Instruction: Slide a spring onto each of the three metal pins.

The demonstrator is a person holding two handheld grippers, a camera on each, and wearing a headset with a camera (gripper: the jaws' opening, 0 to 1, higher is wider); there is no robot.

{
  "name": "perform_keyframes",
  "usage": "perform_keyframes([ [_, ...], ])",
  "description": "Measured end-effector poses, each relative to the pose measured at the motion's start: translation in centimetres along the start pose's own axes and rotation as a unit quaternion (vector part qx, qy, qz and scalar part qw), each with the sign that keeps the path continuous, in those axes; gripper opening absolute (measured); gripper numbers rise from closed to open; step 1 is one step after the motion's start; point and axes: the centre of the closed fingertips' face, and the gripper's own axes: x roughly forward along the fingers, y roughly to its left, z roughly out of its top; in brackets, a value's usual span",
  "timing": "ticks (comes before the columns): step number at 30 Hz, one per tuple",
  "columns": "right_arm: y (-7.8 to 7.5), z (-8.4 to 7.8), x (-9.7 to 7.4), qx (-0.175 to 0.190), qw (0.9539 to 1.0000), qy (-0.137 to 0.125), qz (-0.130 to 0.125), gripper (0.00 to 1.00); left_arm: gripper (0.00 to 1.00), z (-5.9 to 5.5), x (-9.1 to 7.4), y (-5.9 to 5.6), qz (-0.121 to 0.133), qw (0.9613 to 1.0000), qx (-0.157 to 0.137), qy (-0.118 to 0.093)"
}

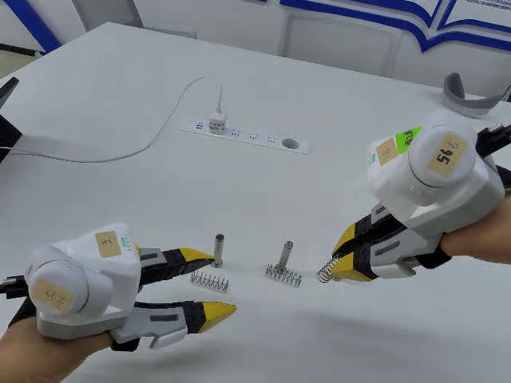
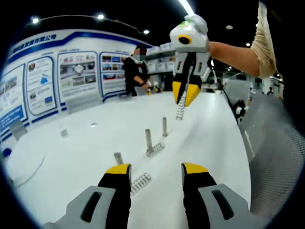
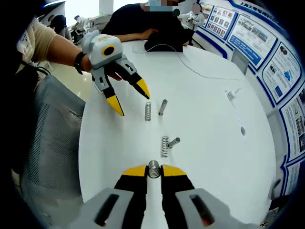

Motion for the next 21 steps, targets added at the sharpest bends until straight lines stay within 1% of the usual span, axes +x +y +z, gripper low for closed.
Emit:
perform_keyframes([
  [5,-0.6,-0.3,-0.6,0.004,1.0000,0.004,-0.007,0.12,0.47,-0.4,-0.2,0.8,0.013,0.9999,-0.007,0.002],
  [12,-1.6,-0.6,-1.5,0.010,0.9997,0.009,-0.018,0.12,0.51,-0.8,-0.2,1.3,0.020,0.9997,-0.009,0.006],
  [15,-2.2,-0.8,-1.8,0.013,0.9995,0.012,-0.025,0.12,0.53,-1.0,-0.2,1.6,0.021,0.9997,-0.010,0.008],
  [19,-3.4,-1.6,-2.2,0.015,0.9989,0.026,-0.037,0.12,0.56,-1.2,-0.2,1.9,0.024,0.9996,-0.013,0.011],
  [21,-4.0,-1.8,-2.2,0.020,0.9987,0.026,-0.038,0.12,0.57,-1.3,-0.2,2.0,0.025,0.9995,-0.016,0.012],
])
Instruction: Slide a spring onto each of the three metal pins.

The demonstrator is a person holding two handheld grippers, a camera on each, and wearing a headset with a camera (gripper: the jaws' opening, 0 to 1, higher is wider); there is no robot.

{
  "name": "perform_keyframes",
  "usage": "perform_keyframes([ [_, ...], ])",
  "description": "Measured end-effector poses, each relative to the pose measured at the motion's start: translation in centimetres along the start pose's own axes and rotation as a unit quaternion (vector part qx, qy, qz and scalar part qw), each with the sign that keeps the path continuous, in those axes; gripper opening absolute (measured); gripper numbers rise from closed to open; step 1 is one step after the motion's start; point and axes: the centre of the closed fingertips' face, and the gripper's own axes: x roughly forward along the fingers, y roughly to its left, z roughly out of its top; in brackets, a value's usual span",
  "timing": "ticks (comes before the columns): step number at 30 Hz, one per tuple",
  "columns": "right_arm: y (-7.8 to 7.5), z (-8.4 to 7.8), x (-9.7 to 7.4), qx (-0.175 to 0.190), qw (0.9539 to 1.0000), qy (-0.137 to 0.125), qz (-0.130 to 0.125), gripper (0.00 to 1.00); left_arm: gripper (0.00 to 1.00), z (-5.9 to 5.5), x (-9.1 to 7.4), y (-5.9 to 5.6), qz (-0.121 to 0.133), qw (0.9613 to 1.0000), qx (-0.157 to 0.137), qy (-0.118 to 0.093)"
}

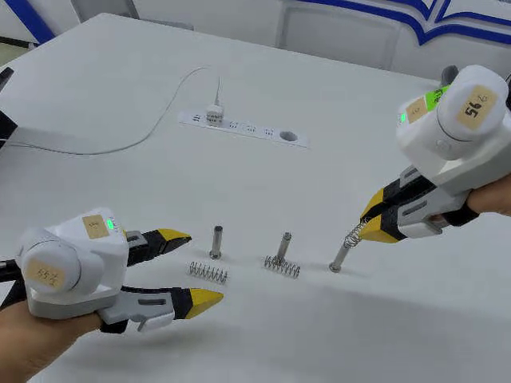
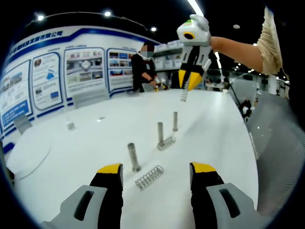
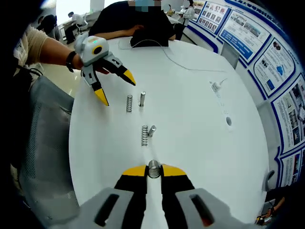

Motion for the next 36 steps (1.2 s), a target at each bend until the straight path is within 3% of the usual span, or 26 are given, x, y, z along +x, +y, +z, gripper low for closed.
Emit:
perform_keyframes([
  [15,-1.8,-1.7,2.9,0.012,0.9990,0.039,0.019,0.12,0.62,-0.1,-0.1,0.2,0.004,1.0000,-0.005,0.000],
  [36,-1.8,-2.5,4.7,0.015,0.9974,0.060,0.038,0.12,0.61,-0.2,0.1,0.1,0.003,1.0000,-0.007,0.001],
])
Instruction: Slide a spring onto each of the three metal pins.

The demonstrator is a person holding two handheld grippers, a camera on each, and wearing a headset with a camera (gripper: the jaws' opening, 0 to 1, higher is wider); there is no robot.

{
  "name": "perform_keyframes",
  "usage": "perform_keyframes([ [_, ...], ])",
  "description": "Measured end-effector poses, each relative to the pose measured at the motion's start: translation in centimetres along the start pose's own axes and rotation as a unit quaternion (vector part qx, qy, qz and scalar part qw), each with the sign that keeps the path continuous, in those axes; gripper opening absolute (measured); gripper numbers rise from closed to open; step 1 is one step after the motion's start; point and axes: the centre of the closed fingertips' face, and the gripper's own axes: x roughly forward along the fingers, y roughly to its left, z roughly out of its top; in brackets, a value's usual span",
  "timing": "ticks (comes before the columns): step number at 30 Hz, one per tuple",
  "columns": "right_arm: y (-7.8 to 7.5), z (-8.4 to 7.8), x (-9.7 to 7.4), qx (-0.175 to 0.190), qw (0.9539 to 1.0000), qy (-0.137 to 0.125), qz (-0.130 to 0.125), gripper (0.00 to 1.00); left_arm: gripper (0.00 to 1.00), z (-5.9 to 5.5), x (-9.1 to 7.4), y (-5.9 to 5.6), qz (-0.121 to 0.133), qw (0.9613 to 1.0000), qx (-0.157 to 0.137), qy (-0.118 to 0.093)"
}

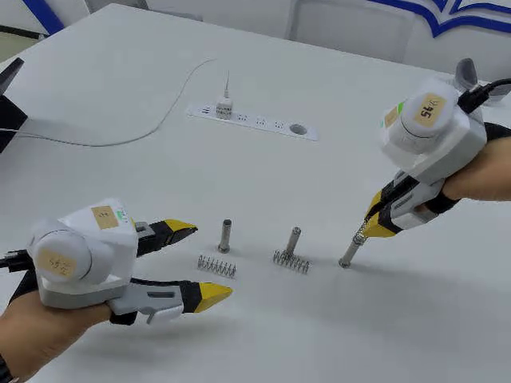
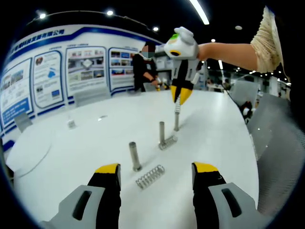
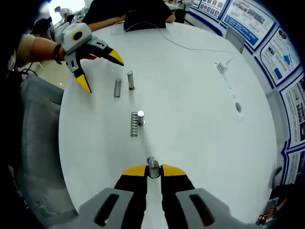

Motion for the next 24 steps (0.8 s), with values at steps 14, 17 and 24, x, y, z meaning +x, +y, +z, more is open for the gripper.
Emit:
perform_keyframes([
  [14,0.3,-0.6,2.6,0.009,0.9997,0.020,0.012,0.12,0.61,-0.1,0.0,0.2,-0.001,1.0000,-0.003,-0.001],
  [17,0.3,-0.9,3.1,0.012,0.9995,0.024,0.014,0.12,0.61,0.0,0.0,0.2,-0.001,1.0000,-0.002,-0.001],
  [24,0.4,-1.1,3.9,0.017,0.9994,0.027,0.015,0.12,0.61,0.0,-0.1,0.4,0.000,1.0000,-0.003,-0.002],
])
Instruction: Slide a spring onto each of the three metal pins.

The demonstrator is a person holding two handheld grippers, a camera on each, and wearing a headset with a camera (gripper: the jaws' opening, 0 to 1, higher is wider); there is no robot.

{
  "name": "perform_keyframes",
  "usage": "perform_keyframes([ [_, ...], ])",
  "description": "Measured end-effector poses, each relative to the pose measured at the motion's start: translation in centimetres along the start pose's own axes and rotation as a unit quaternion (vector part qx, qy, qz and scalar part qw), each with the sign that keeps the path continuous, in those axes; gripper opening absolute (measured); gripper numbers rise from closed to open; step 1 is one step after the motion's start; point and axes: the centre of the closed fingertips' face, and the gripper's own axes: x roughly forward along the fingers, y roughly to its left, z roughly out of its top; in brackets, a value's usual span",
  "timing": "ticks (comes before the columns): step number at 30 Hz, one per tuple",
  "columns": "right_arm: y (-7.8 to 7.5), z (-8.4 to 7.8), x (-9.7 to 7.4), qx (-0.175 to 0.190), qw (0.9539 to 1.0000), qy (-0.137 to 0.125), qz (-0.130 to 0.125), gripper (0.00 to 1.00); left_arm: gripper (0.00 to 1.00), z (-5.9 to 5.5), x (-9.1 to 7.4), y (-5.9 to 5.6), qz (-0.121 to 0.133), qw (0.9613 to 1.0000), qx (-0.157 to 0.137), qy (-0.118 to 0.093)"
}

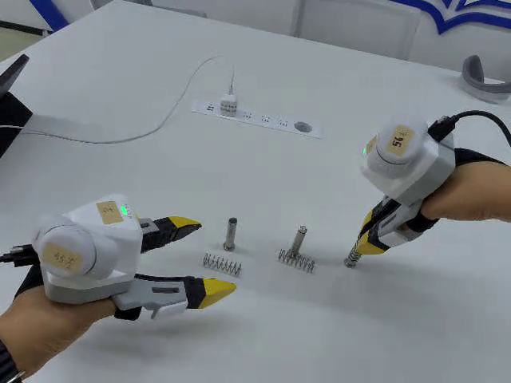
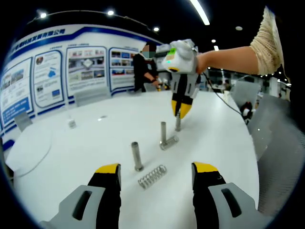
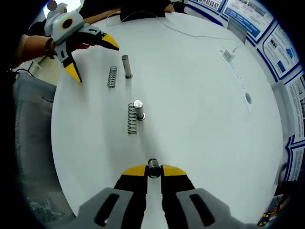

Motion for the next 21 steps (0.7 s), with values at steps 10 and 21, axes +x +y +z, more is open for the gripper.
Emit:
perform_keyframes([
  [10,0.21,-0.21,0.64,0.009,0.9999,-0.006,0.003,0.12,0.61,0.05,-0.06,0.04,0.002,1.0000,0.001,0.000],
  [21,0.62,0.28,-0.15,0.003,0.9998,-0.020,0.000,0.16,0.61,0.15,-0.08,0.02,0.001,1.0000,0.002,0.001],
])
